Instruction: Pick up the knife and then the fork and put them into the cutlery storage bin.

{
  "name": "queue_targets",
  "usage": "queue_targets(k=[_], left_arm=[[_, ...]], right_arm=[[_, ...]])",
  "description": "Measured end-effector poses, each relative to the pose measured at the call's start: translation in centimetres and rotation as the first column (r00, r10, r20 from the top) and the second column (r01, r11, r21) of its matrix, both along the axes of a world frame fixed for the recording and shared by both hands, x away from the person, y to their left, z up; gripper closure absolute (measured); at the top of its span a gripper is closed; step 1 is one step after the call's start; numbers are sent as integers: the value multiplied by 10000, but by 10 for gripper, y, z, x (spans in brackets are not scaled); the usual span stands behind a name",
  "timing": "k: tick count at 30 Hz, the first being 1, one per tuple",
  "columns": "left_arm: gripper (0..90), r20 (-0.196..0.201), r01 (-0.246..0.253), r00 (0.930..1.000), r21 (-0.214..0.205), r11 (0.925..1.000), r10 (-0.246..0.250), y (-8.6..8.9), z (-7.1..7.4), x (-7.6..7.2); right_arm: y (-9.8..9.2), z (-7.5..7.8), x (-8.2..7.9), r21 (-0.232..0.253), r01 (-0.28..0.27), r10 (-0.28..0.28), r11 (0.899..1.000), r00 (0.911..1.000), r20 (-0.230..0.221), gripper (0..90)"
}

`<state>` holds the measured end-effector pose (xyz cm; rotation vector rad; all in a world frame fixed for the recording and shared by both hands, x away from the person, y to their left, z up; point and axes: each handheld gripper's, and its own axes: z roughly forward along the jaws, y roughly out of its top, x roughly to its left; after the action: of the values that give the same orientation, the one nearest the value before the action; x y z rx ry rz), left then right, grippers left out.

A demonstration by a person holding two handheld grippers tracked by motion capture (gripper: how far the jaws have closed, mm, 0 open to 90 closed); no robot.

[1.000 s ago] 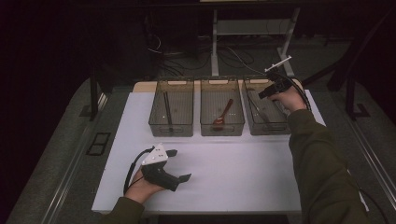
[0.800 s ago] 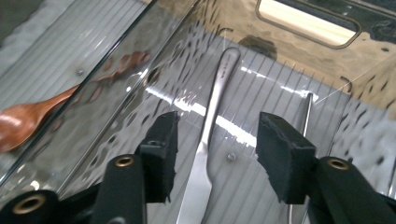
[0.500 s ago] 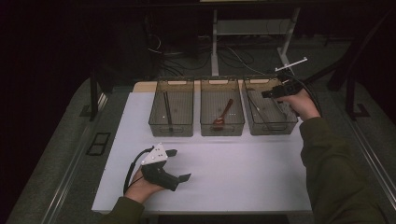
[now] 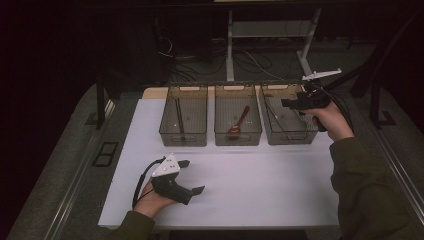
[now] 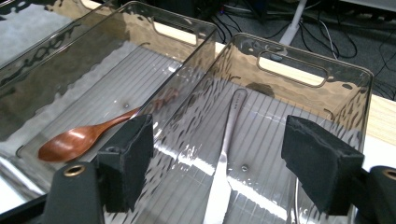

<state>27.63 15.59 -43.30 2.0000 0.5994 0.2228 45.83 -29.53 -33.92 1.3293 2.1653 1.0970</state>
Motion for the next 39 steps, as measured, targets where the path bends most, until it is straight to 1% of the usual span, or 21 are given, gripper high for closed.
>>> queue_targets(k=[13, 15, 20, 28, 34, 36, 39], left_arm=[[0, -45, -120, 9999, -20, 9999, 120, 2, 0, 1], [0, -65, -164, 9998, -11, 9999, 164, 2, 0, 1], [0, -35, -80, 10000, 57, 10000, 80, 1, 0, 0], [0, -21, -113, 9999, 13, 9999, 113, 2, 1, 0], [0, -3, -109, 9999, 0, 9999, 109, 2, 1, -1], [0, -1, -93, 10000, 32, 10000, 93, 2, 1, -1], [0, -9, -138, 9999, -22, 9999, 138, 2, 1, -2]], right_arm=[[5, -3, -33, 465, -593, 567, 9972, 9968, 563, 212], [6, -5, -38, 500, -680, 651, 9964, 9962, 581, 207], [8, -10, -49, 452, -869, 838, 9952, 9942, 672, 205], [11, -19, -73, 540, -1202, 1155, 9913, 9897, 843, 198], [7, -29, -91, 653, -1199, 1142, 9906, 9898, 849, 196], [6, -32, -97, 726, -1221, 1154, 9899, 9893, 896, 195], [4, -36, -105, 707, -1175, 1104, 9905, 9891, 972, 192]])
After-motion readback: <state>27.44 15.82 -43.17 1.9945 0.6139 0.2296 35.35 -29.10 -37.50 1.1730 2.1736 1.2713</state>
